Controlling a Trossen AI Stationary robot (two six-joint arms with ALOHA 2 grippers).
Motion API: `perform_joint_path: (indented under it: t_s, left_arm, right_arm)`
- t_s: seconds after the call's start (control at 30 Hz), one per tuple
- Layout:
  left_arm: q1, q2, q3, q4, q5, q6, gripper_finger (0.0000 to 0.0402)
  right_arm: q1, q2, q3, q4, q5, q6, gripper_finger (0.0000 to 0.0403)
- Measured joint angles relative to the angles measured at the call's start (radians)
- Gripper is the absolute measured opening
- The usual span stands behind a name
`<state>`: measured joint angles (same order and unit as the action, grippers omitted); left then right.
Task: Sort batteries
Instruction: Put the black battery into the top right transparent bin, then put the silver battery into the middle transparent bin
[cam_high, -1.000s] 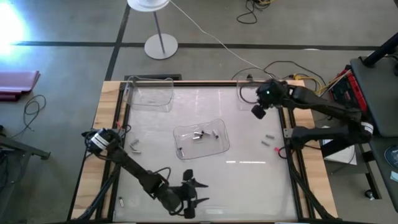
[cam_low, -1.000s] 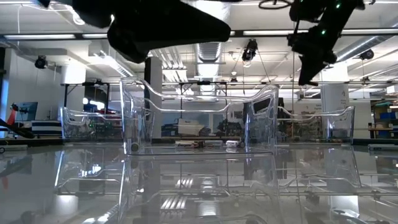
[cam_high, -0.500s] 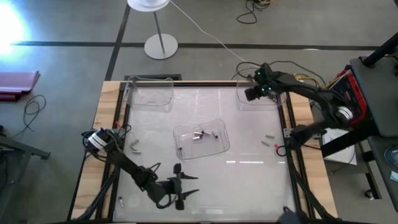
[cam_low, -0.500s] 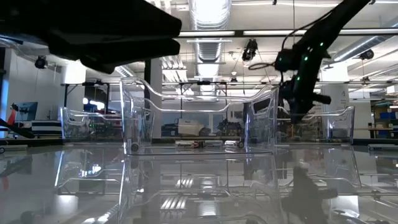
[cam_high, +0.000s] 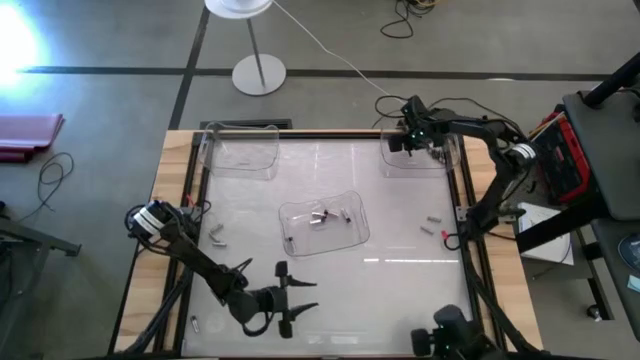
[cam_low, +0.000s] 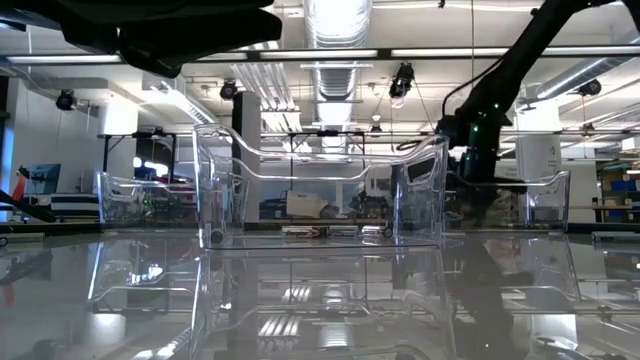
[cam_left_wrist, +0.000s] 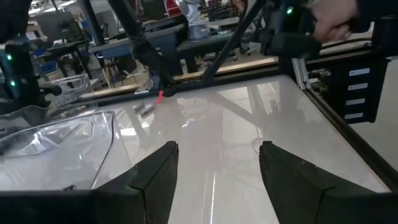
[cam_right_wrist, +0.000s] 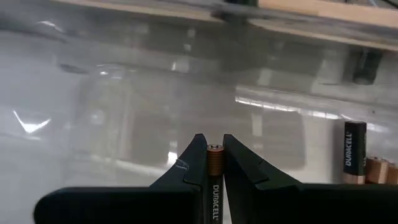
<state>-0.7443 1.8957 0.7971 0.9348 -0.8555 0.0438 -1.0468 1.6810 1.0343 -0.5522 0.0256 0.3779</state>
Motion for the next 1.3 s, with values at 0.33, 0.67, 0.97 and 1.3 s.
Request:
perform_joint_path:
  t_s: [0.33, 0.67, 0.97, 1.3]
  left_arm:
    - [-0.016, 0.0, 0.006, -0.001, -0.01, 0.016, 0.0204]
    - [-0.062, -0.004, 0.006, -0.003, -0.046, -0.002, 0.0204]
    - [-0.107, -0.146, 0.001, -0.156, -0.017, -0.167, 0.0175]
    - [-0.101, -0.363, 0.158, -1.035, 0.34, -0.98, 0.0156]
  right_arm:
    - [-0.033, 0.023, -0.015, 0.011, 0.052, 0.008, 0.007]
    - [-0.02, -0.145, -0.019, -0.007, 0.217, -0.091, 0.02]
    - [0.186, -0.528, -0.037, 0.003, 0.217, -0.247, 0.0236]
    - [0.627, -0.844, -0.102, 0.057, 0.211, -0.226, 0.0237]
